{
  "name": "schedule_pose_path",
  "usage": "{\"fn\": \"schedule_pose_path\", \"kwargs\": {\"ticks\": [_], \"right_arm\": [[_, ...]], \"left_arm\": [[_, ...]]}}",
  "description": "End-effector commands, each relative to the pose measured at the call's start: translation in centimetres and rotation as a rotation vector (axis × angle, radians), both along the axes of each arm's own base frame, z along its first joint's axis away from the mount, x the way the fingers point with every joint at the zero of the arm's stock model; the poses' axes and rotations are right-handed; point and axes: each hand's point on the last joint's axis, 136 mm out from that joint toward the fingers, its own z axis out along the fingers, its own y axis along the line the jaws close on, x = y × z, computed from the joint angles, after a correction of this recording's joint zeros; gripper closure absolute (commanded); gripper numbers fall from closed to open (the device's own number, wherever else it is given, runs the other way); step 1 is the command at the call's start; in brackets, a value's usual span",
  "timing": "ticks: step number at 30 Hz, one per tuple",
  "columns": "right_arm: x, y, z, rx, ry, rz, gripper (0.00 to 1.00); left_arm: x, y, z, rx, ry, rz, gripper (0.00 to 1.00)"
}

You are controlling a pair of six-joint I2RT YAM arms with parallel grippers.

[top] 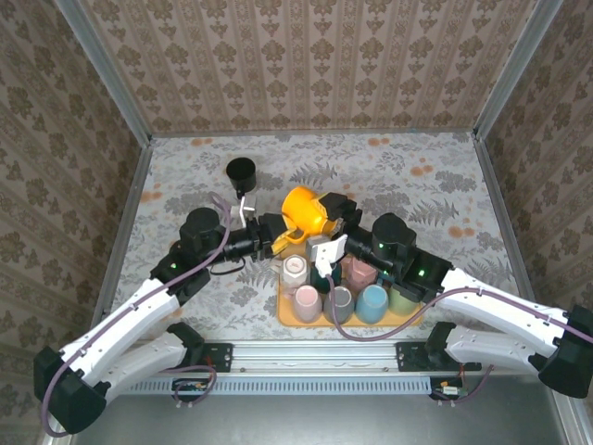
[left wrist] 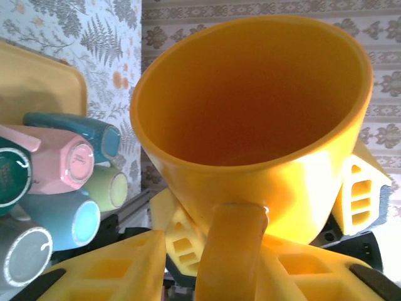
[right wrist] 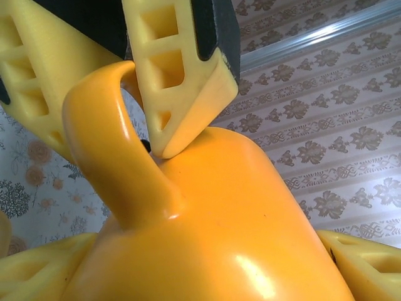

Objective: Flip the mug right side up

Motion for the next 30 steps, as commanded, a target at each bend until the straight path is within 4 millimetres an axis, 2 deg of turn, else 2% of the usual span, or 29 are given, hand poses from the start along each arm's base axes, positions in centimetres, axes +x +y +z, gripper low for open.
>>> {"fn": "schedule_pose_path", "kwargs": {"ticks": [1,7,11,15,18,21,23,24,30], "right_arm": [[-1.5,-0.4,6.0,0.192,-0.103,0.033,0.68],[-1.5,-0.5,5.9,0.204,-0.092,0.036,0.68],[-1.6,-0.3,5.5,0.195,-0.087,0.039,0.67],[-1.4,-0.3,5.1,0.178,-0.075,0.03,0.62],[-1.2,-0.3,4.9,0.167,-0.053,0.017,0.49],[-1.1,-0.6,4.6,0.147,-0.011,0.004,0.27],[-1.2,-0.7,4.6,0.146,0.019,-0.002,0.04],[-1.2,-0.9,4.5,0.139,0.032,-0.004,0.0],[-1.5,-1.2,4.2,0.133,0.1,-0.007,0.0]], "left_arm": [[0.3,0.0,3.3,-0.111,-0.085,0.019,0.61],[0.2,0.1,4.2,-0.195,-0.113,0.022,0.68],[0.2,0.0,4.2,-0.204,-0.123,0.015,0.87],[-0.1,0.0,4.5,-0.203,-0.139,-0.001,0.92],[-0.2,0.1,4.7,-0.199,-0.154,-0.001,0.95],[-0.4,0.3,4.9,-0.185,-0.177,0.003,0.96],[-0.4,0.6,5.1,-0.167,-0.198,0.014,0.98],[-0.4,0.9,5.1,-0.149,-0.211,0.024,0.99],[-0.4,2.8,5.4,-0.016,-0.335,0.097,1.0]]}}
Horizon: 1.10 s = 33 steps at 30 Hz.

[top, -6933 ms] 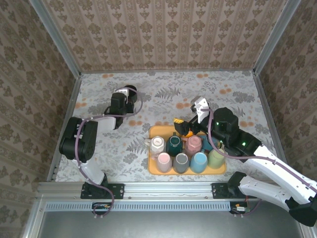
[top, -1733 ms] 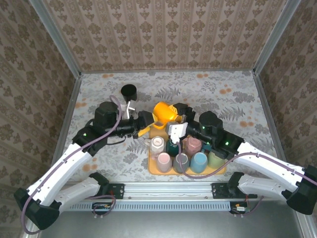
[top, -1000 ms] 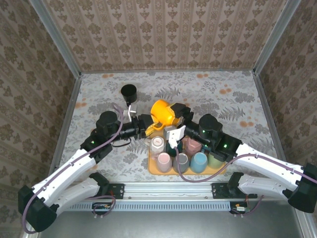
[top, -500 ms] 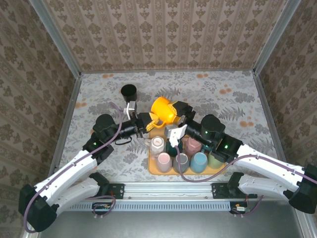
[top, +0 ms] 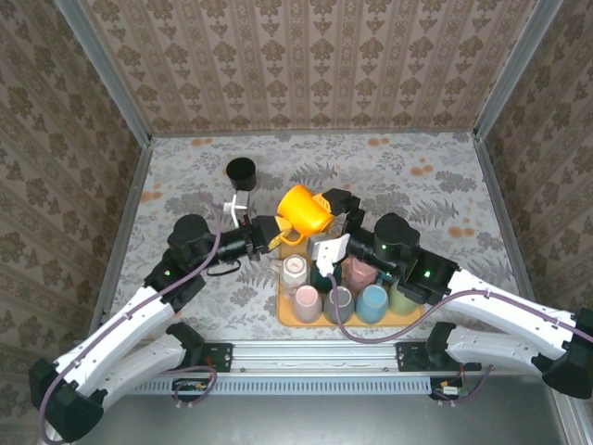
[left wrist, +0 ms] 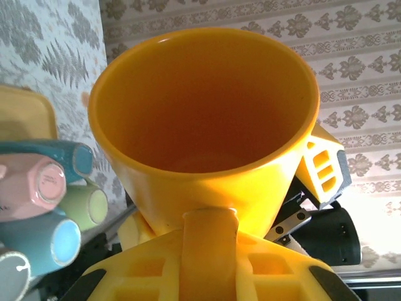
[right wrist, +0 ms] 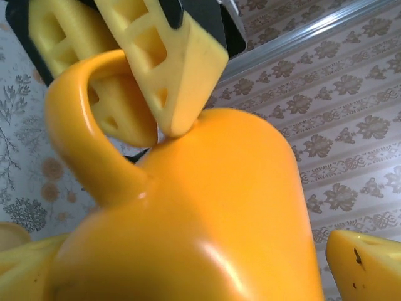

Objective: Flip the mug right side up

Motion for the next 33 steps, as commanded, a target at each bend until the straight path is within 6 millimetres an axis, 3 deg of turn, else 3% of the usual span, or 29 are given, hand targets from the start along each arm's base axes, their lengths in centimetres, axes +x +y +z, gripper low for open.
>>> {"fn": "schedule_pose_path", "kwargs": {"ticks": [1,5,11,14,18,20,23,28,33], "right_arm": [[-0.8,-0.7,2.9,0.076,0.02,0.006,0.0],[-1.4,-0.7,2.4,0.081,0.068,0.03,0.0],[-2.0,-1.5,4.5,0.229,0.173,0.021,0.0],[-1.9,-2.2,6.1,0.361,0.292,-0.016,0.0],[-0.4,-5.6,8.4,0.624,0.489,-0.224,0.0],[0.0,-7.8,8.6,0.709,0.599,-0.356,0.0],[-0.5,-9.2,8.2,0.691,0.708,-0.46,0.0],[-0.6,-11.0,7.3,0.854,0.789,-0.528,0.0],[-0.9,-9.9,4.9,0.843,0.955,-0.573,0.0]], "left_arm": [[0.4,1.9,2.7,0.042,-0.185,0.097,1.0],[1.0,3.2,2.9,0.11,-0.248,0.166,1.0],[1.2,4.6,3.3,0.229,-0.365,0.223,1.0],[1.9,6.5,2.6,0.332,-0.423,0.323,1.0],[2.8,8.8,2.5,0.445,-0.549,0.448,1.0],[3.2,9.1,2.4,0.506,-0.599,0.465,1.0],[3.7,8.7,2.3,0.59,-0.669,0.45,1.0],[5.7,7.1,0.7,0.748,-0.743,0.44,1.0],[8.0,4.3,-1.1,0.919,-0.886,0.416,1.0]]}}
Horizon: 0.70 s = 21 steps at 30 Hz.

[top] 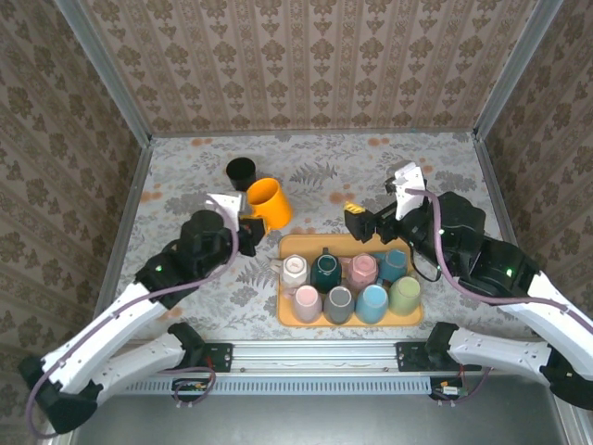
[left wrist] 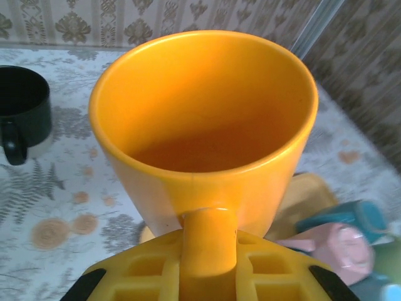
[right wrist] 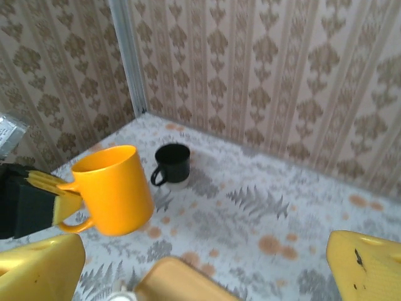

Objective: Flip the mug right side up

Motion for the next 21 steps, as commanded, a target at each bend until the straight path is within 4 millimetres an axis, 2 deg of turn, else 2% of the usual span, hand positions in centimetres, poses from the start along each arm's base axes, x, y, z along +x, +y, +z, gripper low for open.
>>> {"fn": "schedule_pose_path", "kwargs": {"ticks": [1,5,10,14,17,21], "right_arm": [[-0.1,0.4,-3.0,0.041,0.17,-0.028,0.0],[0.1,1.9,-4.4,0.047,0.205,0.009,0.0],[1.4,1.6,-6.0,0.054,0.183,-0.056,0.0],[2.1,1.8,-5.5,0.104,0.134,-0.057,0.0],[2.1,1.8,-5.0,0.127,0.111,-0.046,0.0],[1.6,1.6,-4.8,0.159,0.093,-0.032,0.0]], "left_arm": [[2.6,-1.3,4.7,0.057,-0.264,0.019,1.0],[5.4,-3.2,4.1,0.069,-0.339,0.058,1.0],[9.2,-5.8,2.3,0.089,-0.369,0.047,1.0],[13.0,-5.2,-0.1,0.021,-0.366,0.09,1.0],[15.8,-5.0,-2.1,0.046,-0.351,0.12,1.0],[18.4,-4.5,-4.7,0.078,-0.356,0.164,1.0]]}}
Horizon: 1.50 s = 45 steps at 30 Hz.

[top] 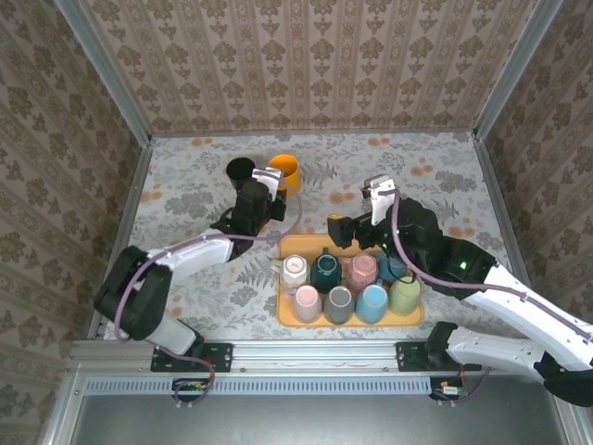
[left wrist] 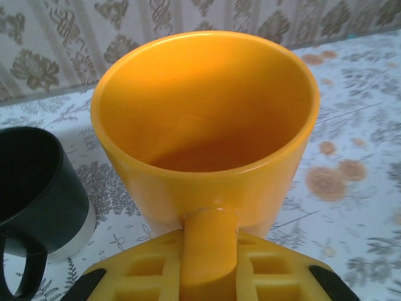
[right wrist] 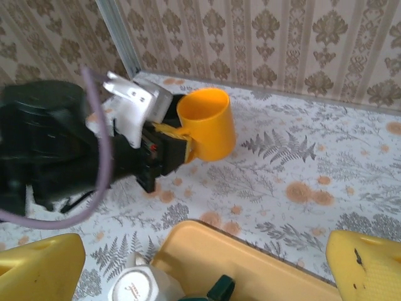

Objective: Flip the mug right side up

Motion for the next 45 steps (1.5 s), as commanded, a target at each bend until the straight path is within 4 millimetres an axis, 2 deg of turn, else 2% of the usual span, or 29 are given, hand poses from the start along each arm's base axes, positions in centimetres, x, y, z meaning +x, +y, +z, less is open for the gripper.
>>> {"fn": "schedule_pose_path", "kwargs": {"ticks": [1,4,16,20,25,32,37,45], "right_arm": [[-0.3,-0.3,1.9,0.092,-0.057,0.002,0.0],[-0.7,-0.6,1.7,0.103,-0.069,0.012,0.0],[-1.8,-1.7,0.9,0.102,-0.082,0.022,0.0],[-2.3,-2.6,0.9,0.106,-0.094,0.013,0.0],[-2.5,-3.1,1.1,0.101,-0.101,0.007,0.0],[-2.5,-2.5,1.2,0.113,-0.092,0.026,0.0],[-2.4,-2.5,0.9,0.101,-0.087,0.022,0.0],[-2.2,-2.7,0.4,0.072,-0.09,0.013,0.0]], "left_arm": [[2.7,-0.9,5.1,-0.111,-0.205,0.009,1.0],[4.2,-0.1,3.3,-0.088,-0.181,0.047,1.0],[7.6,-0.1,-0.5,-0.074,-0.083,0.103,1.0],[8.4,0.5,-1.5,-0.091,-0.049,0.14,1.0],[8.7,1.6,-3.1,-0.082,-0.002,0.18,1.0],[8.9,2.7,-4.9,-0.074,0.064,0.226,1.0],[9.0,3.2,-5.5,-0.054,0.088,0.246,1.0],[7.8,4.1,-6.2,-0.03,0.097,0.289,0.98]]}}
